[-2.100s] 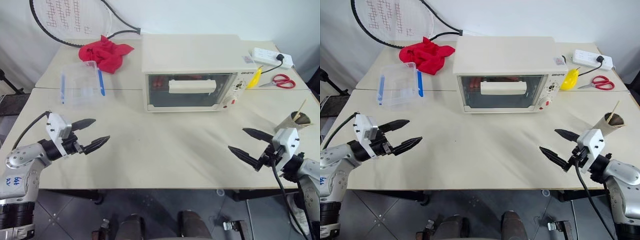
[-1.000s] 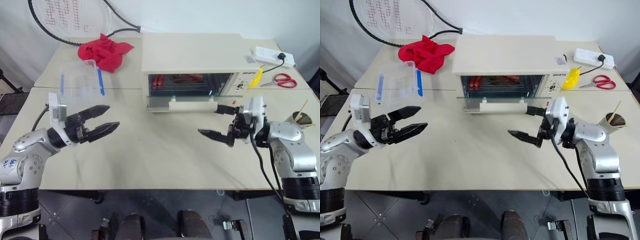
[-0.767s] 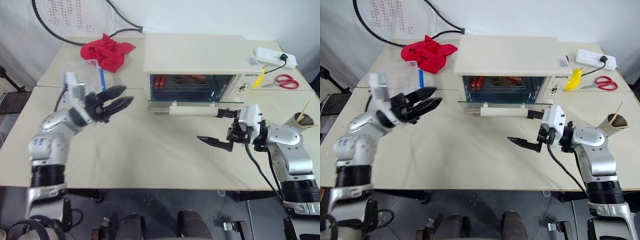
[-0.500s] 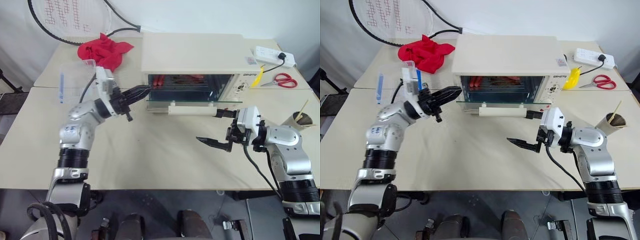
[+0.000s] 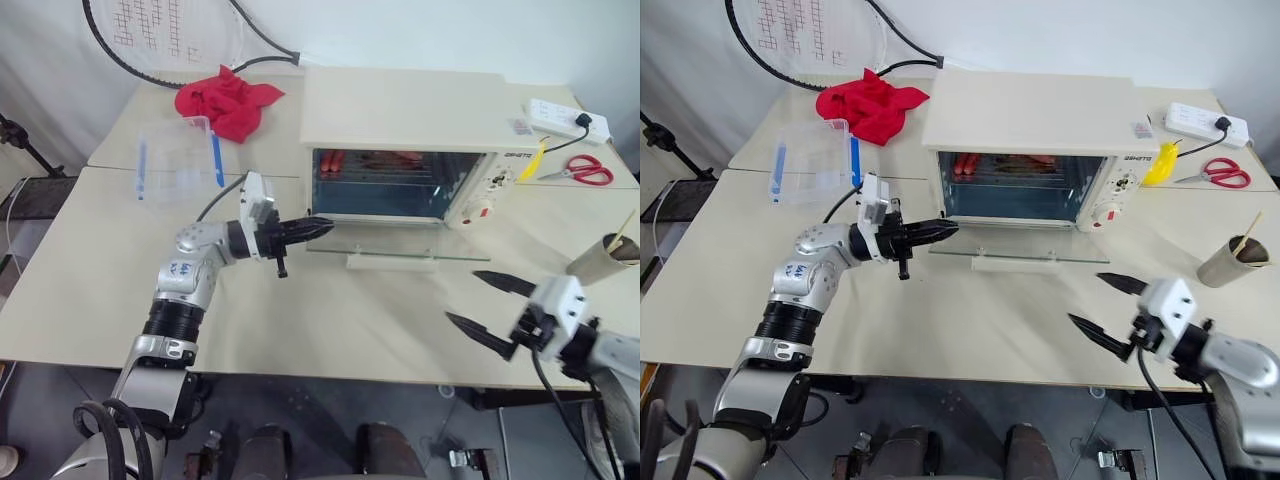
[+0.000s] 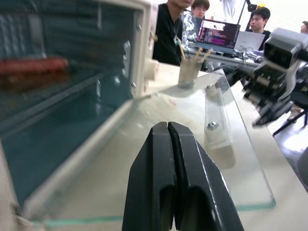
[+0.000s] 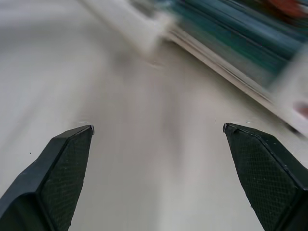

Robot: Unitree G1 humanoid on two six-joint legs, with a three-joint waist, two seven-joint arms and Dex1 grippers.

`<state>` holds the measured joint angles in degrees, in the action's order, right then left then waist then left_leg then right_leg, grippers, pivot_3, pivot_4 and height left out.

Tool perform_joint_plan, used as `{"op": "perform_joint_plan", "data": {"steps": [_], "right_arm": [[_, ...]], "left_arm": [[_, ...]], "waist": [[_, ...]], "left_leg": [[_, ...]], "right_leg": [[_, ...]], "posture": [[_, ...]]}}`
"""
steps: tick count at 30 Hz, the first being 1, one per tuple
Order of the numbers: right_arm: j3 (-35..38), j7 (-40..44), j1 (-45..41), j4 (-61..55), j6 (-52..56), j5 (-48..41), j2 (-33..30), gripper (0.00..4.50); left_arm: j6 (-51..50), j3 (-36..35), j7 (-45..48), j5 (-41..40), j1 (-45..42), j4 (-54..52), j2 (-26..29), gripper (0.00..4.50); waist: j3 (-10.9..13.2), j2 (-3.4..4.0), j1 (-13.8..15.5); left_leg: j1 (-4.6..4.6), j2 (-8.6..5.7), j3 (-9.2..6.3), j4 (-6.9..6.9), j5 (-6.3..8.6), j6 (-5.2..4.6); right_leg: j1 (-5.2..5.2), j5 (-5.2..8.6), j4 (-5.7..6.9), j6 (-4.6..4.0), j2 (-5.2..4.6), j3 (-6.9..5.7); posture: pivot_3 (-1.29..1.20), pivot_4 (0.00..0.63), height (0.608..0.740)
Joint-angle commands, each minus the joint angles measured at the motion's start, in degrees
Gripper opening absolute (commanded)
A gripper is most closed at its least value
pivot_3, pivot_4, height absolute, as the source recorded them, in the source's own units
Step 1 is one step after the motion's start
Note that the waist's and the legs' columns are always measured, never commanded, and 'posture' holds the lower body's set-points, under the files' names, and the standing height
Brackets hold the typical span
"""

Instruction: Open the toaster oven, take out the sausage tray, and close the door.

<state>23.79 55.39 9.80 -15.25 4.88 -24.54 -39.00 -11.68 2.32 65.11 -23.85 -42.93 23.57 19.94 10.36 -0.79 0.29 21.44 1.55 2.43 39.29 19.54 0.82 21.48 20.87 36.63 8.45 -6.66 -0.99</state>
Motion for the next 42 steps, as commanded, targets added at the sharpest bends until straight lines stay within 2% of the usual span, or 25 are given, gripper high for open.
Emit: {"op": "perform_joint_plan", "data": {"steps": [1, 3, 5, 9, 12, 15, 18, 22, 27, 31, 35, 38, 42], "right_arm": [[7.0, -3.9, 2.0, -6.1, 2.5, -3.0, -1.1, 4.50], [9.2, -6.7, 0.3, -8.5, 5.0, -3.0, -3.0, 4.50], [7.9, -9.1, -3.5, -10.0, 6.7, -2.5, -4.3, 4.50], [-2.3, -13.3, -13.7, -10.7, 9.9, 1.4, -4.3, 4.50], [-14.5, -18.4, -23.4, -8.8, 14.5, 9.9, -3.1, 4.50], [-20.9, -19.9, -28.6, -5.7, 13.2, 14.8, -1.4, 4.50], [-31.4, -25.3, -37.4, 6.0, 3.7, 28.6, 1.8, 4.50], [-39.4, -32.3, -46.1, 20.2, -5.3, 40.9, 5.7, 4.50], [-43.0, -38.1, -53.0, 32.8, -11.1, 48.4, 9.1, 4.50], [-46.8, -46.1, -61.8, 47.4, -12.9, 55.2, 14.2, 4.50], [-48.1, -50.8, -66.6, 57.4, -14.4, 57.9, 17.5, 4.50], [-48.5, -53.8, -68.8, 61.6, -15.7, 59.2, 18.5, 3.87], [-48.4, -54.5, -70.3, 64.1, -17.1, 59.6, 18.9, 2.54]], "left_arm": [[2.6, 2.2, 0.7, 2.8, 1.0, -0.9, -0.4, 0.03], [4.6, 2.8, -0.3, 4.4, 2.5, 0.0, -1.0, 0.03], [6.7, 3.2, -1.1, 6.0, 3.6, 0.5, -1.5, 0.03], [8.7, 2.7, -2.9, 7.2, 5.4, 0.5, -2.0, 0.03], [10.3, 1.1, -4.3, 6.7, 7.8, -1.7, -1.7, 0.03], [10.0, -0.9, -4.9, 4.6, 9.9, -5.0, -1.3, 0.03], [11.7, -6.0, -6.3, 1.4, 13.6, -11.4, 0.1, 0.63], [10.7, -10.4, -8.7, -0.5, 19.0, -20.7, 3.6, 1.81], [7.4, -13.3, -11.1, -3.2, 23.7, -29.0, 7.0, 3.34], [-2.7, -19.4, -11.7, -12.7, 31.4, -38.5, 12.5, 4.45], [-5.3, -18.9, -10.8, -13.8, 32.4, -38.4, 14.6, 4.45], [-6.9, -18.3, -10.1, -15.0, 31.9, -38.4, 15.1, 4.50], [-6.4, -17.1, -9.3, -13.9, 30.6, -37.3, 15.1, 4.50]], "waist": [[0.0, 0.00, -0.3], [0.0, 0.02, -0.4], [0.0, 0.02, -0.6], [0.0, 0.02, -0.4], [0.0, 0.02, -0.5], [0.0, 0.02, -0.3], [0.0, 0.01, -0.7], [0.0, 0.02, -1.7], [0.0, 0.02, -2.3], [0.0, 0.01, -3.8], [0.0, 0.02, -4.0], [0.0, 0.02, -3.9], [0.0, 0.03, -4.0]], "left_leg": [[-0.06, 0.00, 0.02, 0.00, -0.04, 0.00], [-0.24, 0.01, 0.07, -0.03, -0.06, 0.02], [-0.35, 0.04, 0.02, -0.08, -0.07, 0.02], [-0.26, 0.12, -0.08, -0.10, -0.08, 0.05], [-0.15, 0.10, -0.11, -0.12, -0.08, 0.04], [-0.09, 0.10, -0.15, -0.13, -0.07, 0.03], [0.00, 0.10, -0.21, -0.11, -0.07, 0.02], [0.00, 0.13, -0.23, -0.12, -0.07, 0.03], [0.02, 0.22, -0.33, -0.18, -0.08, 0.04], [0.00, 0.25, -0.33, -0.20, -0.08, 0.04], [-0.04, 0.30, -0.38, -0.21, -0.10, 0.09], [-0.04, 0.26, -0.37, -0.19, -0.10, 0.09], [-0.04, 0.24, -0.37, -0.21, -0.10, 0.09]], "right_leg": [[-0.05, -0.05, -0.04, -0.01, 0.01, 0.02], [-0.12, -0.06, -0.16, -0.02, 0.02, 0.14], [-0.10, -0.06, -0.13, -0.03, 0.04, 0.29], [0.04, -0.07, -0.11, -0.07, 0.12, 0.26], [0.11, -0.08, 0.05, -0.08, 0.06, 0.23], [0.14, -0.08, 0.01, -0.08, 0.04, 0.19], [0.15, -0.08, -0.07, -0.07, 0.02, 0.09], [0.15, -0.08, -0.06, -0.07, 0.01, 0.06], [0.14, -0.08, -0.05, -0.08, -0.09, -0.03], [0.14, -0.08, -0.03, -0.08, -0.13, -0.01], [0.13, -0.05, 0.07, -0.13, -0.08, -0.05], [0.13, -0.05, 0.12, -0.13, -0.10, -0.04], [0.13, -0.05, 0.12, -0.13, -0.10, -0.05]], "posture": [[0.00, 0.150, 0.740], [0.00, 0.150, 0.740], [0.00, 0.150, 0.740], [0.00, 0.150, 0.740], [0.00, 0.150, 0.740], [0.00, 0.150, 0.740], [0.00, 0.150, 0.740], [0.00, 0.150, 0.740], [0.00, 0.150, 0.740], [0.00, 0.150, 0.740], [0.00, 0.150, 0.740], [0.00, 0.150, 0.740], [0.00, 0.150, 0.740]]}}
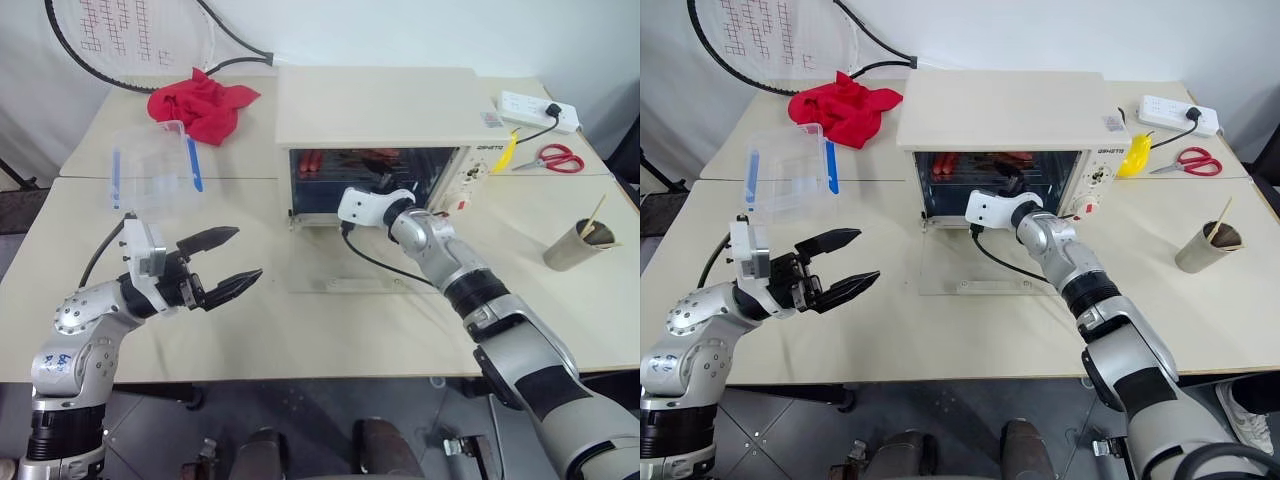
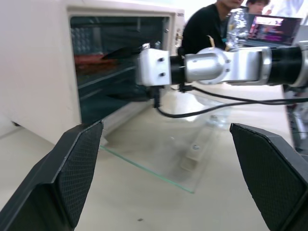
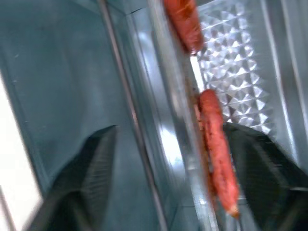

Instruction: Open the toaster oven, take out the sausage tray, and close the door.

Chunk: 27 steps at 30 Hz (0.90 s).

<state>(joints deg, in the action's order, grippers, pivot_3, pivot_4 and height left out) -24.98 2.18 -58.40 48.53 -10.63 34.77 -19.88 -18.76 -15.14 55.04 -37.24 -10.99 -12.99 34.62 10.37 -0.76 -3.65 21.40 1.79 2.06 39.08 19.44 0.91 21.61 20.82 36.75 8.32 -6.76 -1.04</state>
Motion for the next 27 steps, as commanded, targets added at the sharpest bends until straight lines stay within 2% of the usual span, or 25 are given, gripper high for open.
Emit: {"op": "perform_joint_plan", "data": {"steps": [1, 7, 8, 18, 27], "right_arm": [[0.4, -1.6, -2.4, 0.6, -2.0, 0.5, -0.2, 2.21], [0.8, -1.6, -3.5, 0.1, -2.9, 0.9, -0.9, 0.14], [0.9, -1.6, -3.7, -0.1, -3.1, 1.0, -1.0, 0.04], [0.7, 0.9, -3.8, -1.8, -4.9, 1.8, -2.1, 0.00], [0.8, 7.6, -0.7, -11.4, -6.2, 1.4, -4.7, 0.00]], "left_arm": [[1.1, 0.7, 0.9, -0.1, -1.8, -0.1, 0.4, 4.50], [2.4, 4.7, 2.8, 1.2, -10.1, 6.4, -1.8, 4.50], [2.9, 5.4, 3.2, 1.6, -11.4, 7.5, -2.3, 4.50], [8.0, 8.1, 6.2, 4.9, -26.1, 22.2, -6.8, 4.50], [16.3, 8.2, 8.1, 10.5, -39.2, 43.6, -9.0, 4.50]], "waist": [[0.0, 0.01, -0.2], [0.0, 0.00, -1.0], [0.0, -0.01, -1.0], [0.0, -0.01, -1.3], [0.0, -0.01, -1.3]], "left_leg": [[0.00, -0.01, 0.01, 0.00, 0.00, 0.00], [0.00, -0.05, 0.01, 0.01, -0.01, 0.02], [0.00, -0.08, 0.01, 0.01, -0.01, 0.02], [0.04, -0.11, 0.00, -0.01, -0.01, 0.01], [0.07, -0.13, 0.01, 0.00, -0.01, 0.01]], "right_leg": [[0.00, 0.00, 0.00, 0.00, 0.00, 0.00], [0.00, 0.00, 0.02, 0.00, 0.07, -0.03], [0.00, 0.00, 0.02, 0.00, 0.09, -0.04], [0.01, 0.00, 0.01, 0.00, 0.08, -0.21], [0.03, 0.00, 0.02, 0.00, 0.08, -0.38]], "posture": [[0.00, 0.150, 0.740], [0.00, 0.150, 0.740], [0.00, 0.150, 0.740], [0.00, 0.150, 0.740], [0.00, 0.150, 0.740]]}}
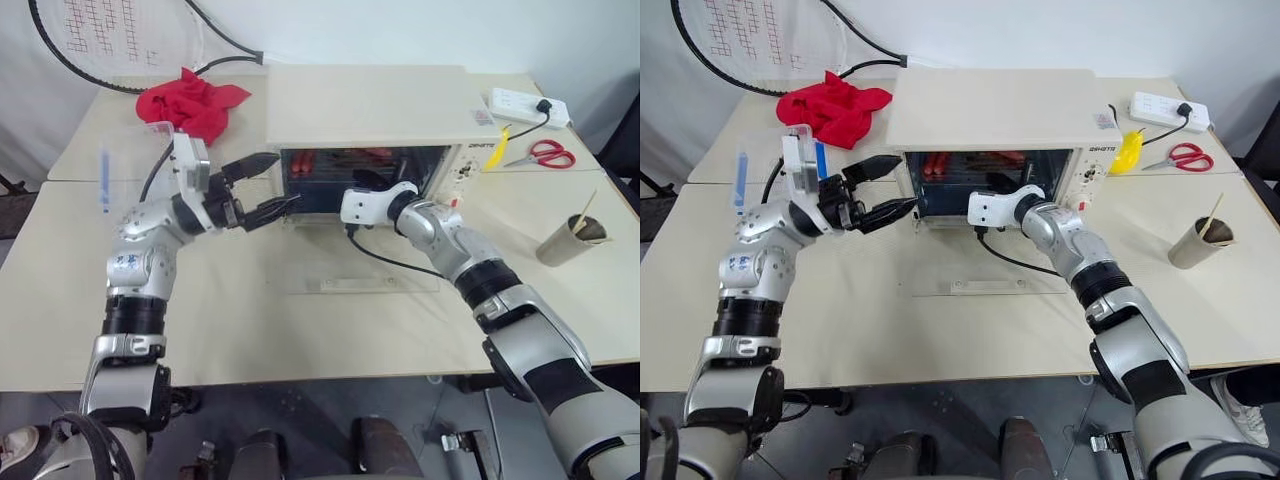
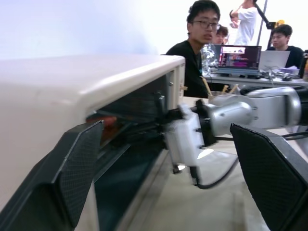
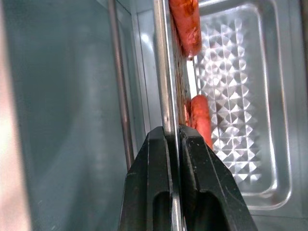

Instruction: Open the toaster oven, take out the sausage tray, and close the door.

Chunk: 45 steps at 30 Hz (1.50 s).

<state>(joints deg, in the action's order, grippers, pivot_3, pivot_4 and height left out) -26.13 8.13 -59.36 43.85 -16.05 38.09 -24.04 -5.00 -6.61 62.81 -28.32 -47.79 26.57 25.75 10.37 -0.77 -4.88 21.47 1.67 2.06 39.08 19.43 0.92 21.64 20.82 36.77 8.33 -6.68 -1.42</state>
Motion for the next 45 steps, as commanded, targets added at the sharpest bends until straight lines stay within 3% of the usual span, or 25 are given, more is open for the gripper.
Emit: {"op": "perform_joint_plan", "data": {"steps": [1, 6, 11, 16, 29, 36, 39, 45], "right_arm": [[2.1, 2.4, 0.9, -8.4, -0.4, -2.0, -0.8, 0.00], [3.1, 6.0, 3.8, -15.5, 2.9, -1.8, -1.9, 0.00], [6.2, 12.1, 16.3, -35.5, 11.2, -2.5, -3.0, 0.00], [7.5, 15.3, 25.3, -47.7, 15.9, -0.8, -3.7, 0.00], [10.0, 15.4, 36.5, -61.0, 14.6, 2.9, -7.6, 0.00], [10.6, 15.4, 43.0, -64.1, 10.5, 3.9, -10.9, 0.00], [10.8, 15.1, 44.3, -65.1, 9.8, 3.6, -10.6, 0.00], [12.5, 13.3, 45.8, -67.8, 6.6, 3.1, -11.0, 0.00]], "left_arm": [[2.8, -0.4, 0.7, 1.9, -2.9, 5.1, -0.2, 4.50], [3.5, -0.6, 2.5, 2.4, -3.6, 7.0, -0.5, 4.50], [1.4, -0.3, 4.5, 2.0, -2.7, 6.4, 0.0, 4.50], [1.0, -0.8, 4.8, 2.1, -2.3, 5.9, 0.8, 4.50], [-3.8, -2.7, 3.9, 0.7, 1.5, 2.0, 3.5, 4.50], [-10.9, -4.1, 1.0, -1.1, 8.3, -6.5, 4.7, 4.50], [-20.2, -4.9, -1.8, -4.4, 10.4, -12.1, 5.2, 4.50], [-59.3, -9.3, -16.6, -16.8, 9.2, -18.8, 8.7, 4.50]], "waist": [[0.0, 0.00, 0.0], [0.0, 0.00, 0.0], [0.0, 0.00, 0.2], [0.0, 0.00, 0.4], [0.0, 0.00, 1.9], [0.0, -0.02, 2.1], [0.0, -0.02, 2.2], [0.0, -0.02, 2.2]], "left_leg": [[0.00, 0.00, 0.00, 0.00, 0.00, 0.00], [0.00, 0.04, 0.01, 0.02, 0.00, 0.00], [0.06, 0.03, -0.04, -0.05, 0.00, 0.00], [0.08, 0.00, 0.02, 0.00, 0.01, -0.02], [0.08, -0.01, 0.11, 0.01, 0.00, 0.00], [0.07, -0.01, 0.17, 0.06, 0.00, 0.01], [0.06, 0.01, 0.16, 0.09, 0.00, 0.01], [0.05, 0.04, 0.09, 0.06, 0.00, 0.01]], "right_leg": [[0.01, 0.00, 0.00, 0.00, 0.00, 0.00], [0.06, 0.00, 0.04, 0.00, 0.00, 0.01], [0.22, 0.00, 0.17, 0.00, -0.02, -0.01], [0.24, 0.00, 0.17, 0.00, -0.02, 0.00], [0.29, 0.00, 0.16, 0.00, -0.02, 0.06], [0.26, 0.00, 0.15, 0.00, -0.03, 0.14], [0.25, 0.00, 0.18, 0.00, -0.02, 0.14], [0.27, 0.00, 0.22, 0.00, -0.02, 0.19]], "posture": [[0.00, 0.150, 0.740], [0.00, 0.150, 0.740], [0.00, 0.150, 0.740], [0.00, 0.150, 0.740], [0.00, 0.150, 0.740], [0.00, 0.150, 0.740], [0.00, 0.150, 0.740], [0.00, 0.150, 0.740]]}}
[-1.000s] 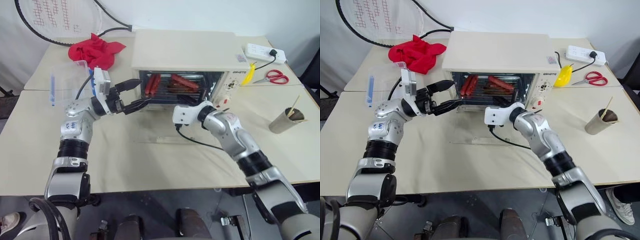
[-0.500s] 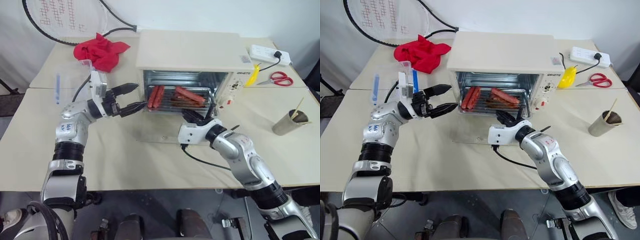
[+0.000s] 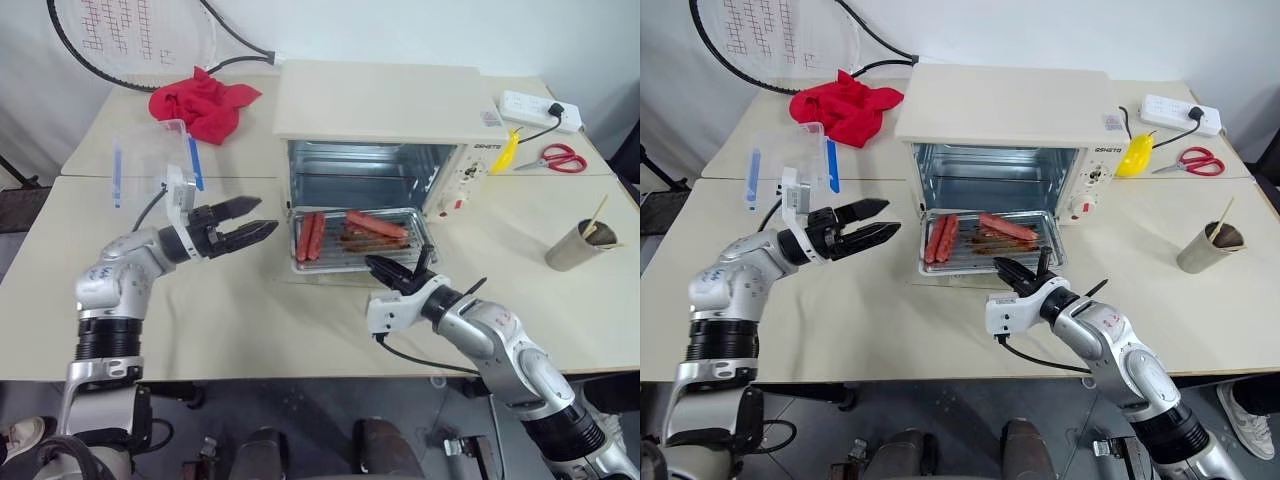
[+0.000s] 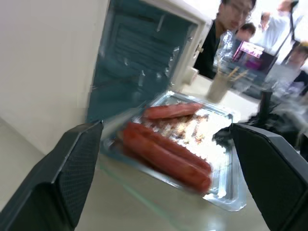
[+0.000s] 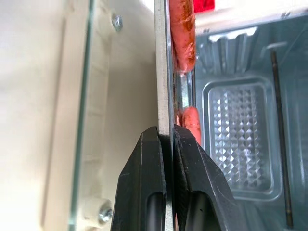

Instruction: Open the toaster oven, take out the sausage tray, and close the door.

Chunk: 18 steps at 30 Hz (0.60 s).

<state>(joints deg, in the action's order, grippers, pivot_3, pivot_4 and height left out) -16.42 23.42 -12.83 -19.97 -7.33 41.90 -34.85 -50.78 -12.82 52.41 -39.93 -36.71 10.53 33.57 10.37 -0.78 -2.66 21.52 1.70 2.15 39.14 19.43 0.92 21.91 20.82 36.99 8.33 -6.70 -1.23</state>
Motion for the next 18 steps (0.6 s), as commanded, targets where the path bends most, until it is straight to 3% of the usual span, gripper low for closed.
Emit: {"op": "perform_joint_plan", "data": {"steps": [1, 4, 7, 12, 18], "right_arm": [[2.9, -2.6, -0.9, -4.2, -3.1, -0.3, -0.4, 0.00], [3.4, -3.1, -1.5, -4.0, -5.9, -0.7, -0.8, 0.00], [3.9, -3.2, -2.7, -2.7, -7.7, -1.1, -1.1, 0.00], [4.2, -2.7, -4.1, -1.2, -9.4, -1.8, -0.9, 0.00], [5.1, -2.5, -4.4, 0.2, -10.5, -2.7, -1.3, 0.00]], "left_arm": [[-17.4, -3.4, -7.8, -6.0, -2.7, -2.8, 1.2, 4.50], [-23.6, -6.5, -12.1, -8.1, -4.8, -1.6, 0.1, 4.50], [-30.2, -11.5, -17.7, -10.7, -7.3, 0.5, -3.4, 3.92], [-35.3, -16.6, -25.1, -10.6, -9.0, 1.0, -7.6, 2.54], [-38.0, -19.7, -28.8, -10.1, -9.2, 0.9, -8.4, 2.54]], "waist": [[0.0, 0.00, 0.1], [0.0, 0.00, 0.3], [0.0, 0.00, 0.8], [0.0, -0.02, 1.0], [0.0, -0.02, 0.9]], "left_leg": [[0.00, -0.01, 0.00, 0.01, 0.00, 0.00], [-0.04, -0.04, 0.01, 0.04, 0.00, 0.00], [-0.04, -0.04, 0.02, 0.05, 0.00, 0.01], [-0.04, -0.06, 0.03, 0.05, 0.00, 0.01], [-0.05, -0.06, 0.04, 0.04, -0.01, 0.03]], "right_leg": [[0.00, 0.00, 0.00, 0.00, -0.01, 0.01], [-0.03, 0.00, 0.02, 0.00, -0.01, 0.03], [-0.03, 0.00, 0.02, 0.00, 0.00, 0.02], [-0.04, 0.00, 0.02, 0.00, -0.01, 0.01], [-0.03, 0.00, 0.02, 0.00, 0.00, 0.01]], "posture": [[0.00, 0.150, 0.740], [0.00, 0.150, 0.740], [0.00, 0.150, 0.740], [0.00, 0.150, 0.740], [0.00, 0.150, 0.740]]}}
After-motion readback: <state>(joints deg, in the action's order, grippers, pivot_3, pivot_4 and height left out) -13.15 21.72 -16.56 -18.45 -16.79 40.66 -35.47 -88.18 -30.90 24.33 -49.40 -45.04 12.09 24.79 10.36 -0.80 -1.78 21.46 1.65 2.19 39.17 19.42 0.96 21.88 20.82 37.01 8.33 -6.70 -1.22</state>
